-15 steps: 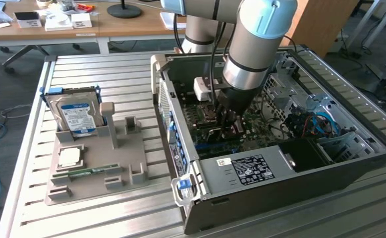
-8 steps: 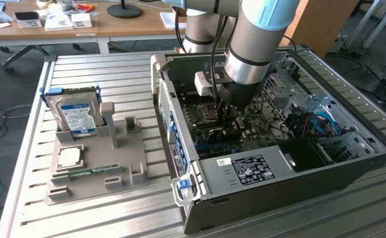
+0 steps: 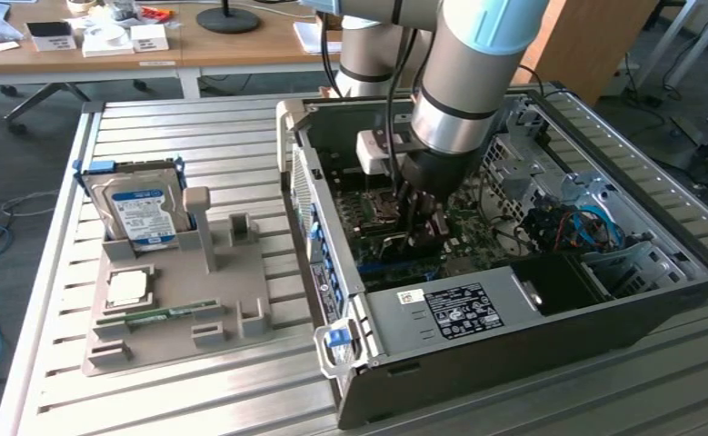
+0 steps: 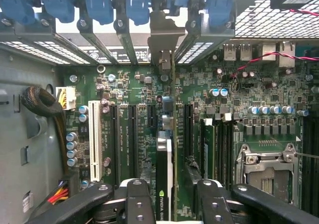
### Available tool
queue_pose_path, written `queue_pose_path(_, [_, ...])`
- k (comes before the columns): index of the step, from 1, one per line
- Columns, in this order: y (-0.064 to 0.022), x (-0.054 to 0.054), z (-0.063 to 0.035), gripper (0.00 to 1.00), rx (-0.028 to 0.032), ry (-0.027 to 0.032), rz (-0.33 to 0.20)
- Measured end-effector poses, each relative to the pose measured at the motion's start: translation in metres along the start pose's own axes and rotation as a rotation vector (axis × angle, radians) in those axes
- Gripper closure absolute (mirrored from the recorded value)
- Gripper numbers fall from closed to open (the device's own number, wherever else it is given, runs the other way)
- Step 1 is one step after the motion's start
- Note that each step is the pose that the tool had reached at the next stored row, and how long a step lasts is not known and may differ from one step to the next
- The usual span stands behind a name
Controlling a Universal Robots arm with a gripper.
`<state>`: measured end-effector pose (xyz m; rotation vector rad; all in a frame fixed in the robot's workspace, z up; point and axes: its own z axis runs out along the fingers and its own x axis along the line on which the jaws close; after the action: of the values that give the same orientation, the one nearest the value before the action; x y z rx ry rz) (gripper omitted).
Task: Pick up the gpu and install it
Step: 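Insert the gpu into the slot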
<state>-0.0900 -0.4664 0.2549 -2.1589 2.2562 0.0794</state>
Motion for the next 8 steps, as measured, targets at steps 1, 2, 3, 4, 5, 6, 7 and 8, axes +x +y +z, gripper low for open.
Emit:
queue_pose_path(1, [0.0000,-0.0002,0.0000,0.60,0.0000,0.0000,0.000])
queue_pose_path(2, [0.0000,-0.0002,0.0000,0.60,0.0000,0.0000,0.000])
queue_pose_path(3, [0.0000,-0.0002,0.0000,0.60,0.0000,0.0000,0.000])
queue_pose_path(4, [0.0000,-0.0002,0.0000,0.60,0.0000,0.0000,0.000])
queue_pose_path(5, [0.0000,-0.0002,0.0000,0.60,0.0000,0.0000,0.000])
queue_pose_path(6, [0.0000,-0.0002,0.0000,0.60,0.0000,0.0000,0.000])
queue_pose_path(7, [0.0000,-0.0002,0.0000,0.60,0.0000,-0.0001,0.000])
queue_pose_path(8, [0.0000,-0.0002,0.0000,0.60,0.0000,0.0000,0.000])
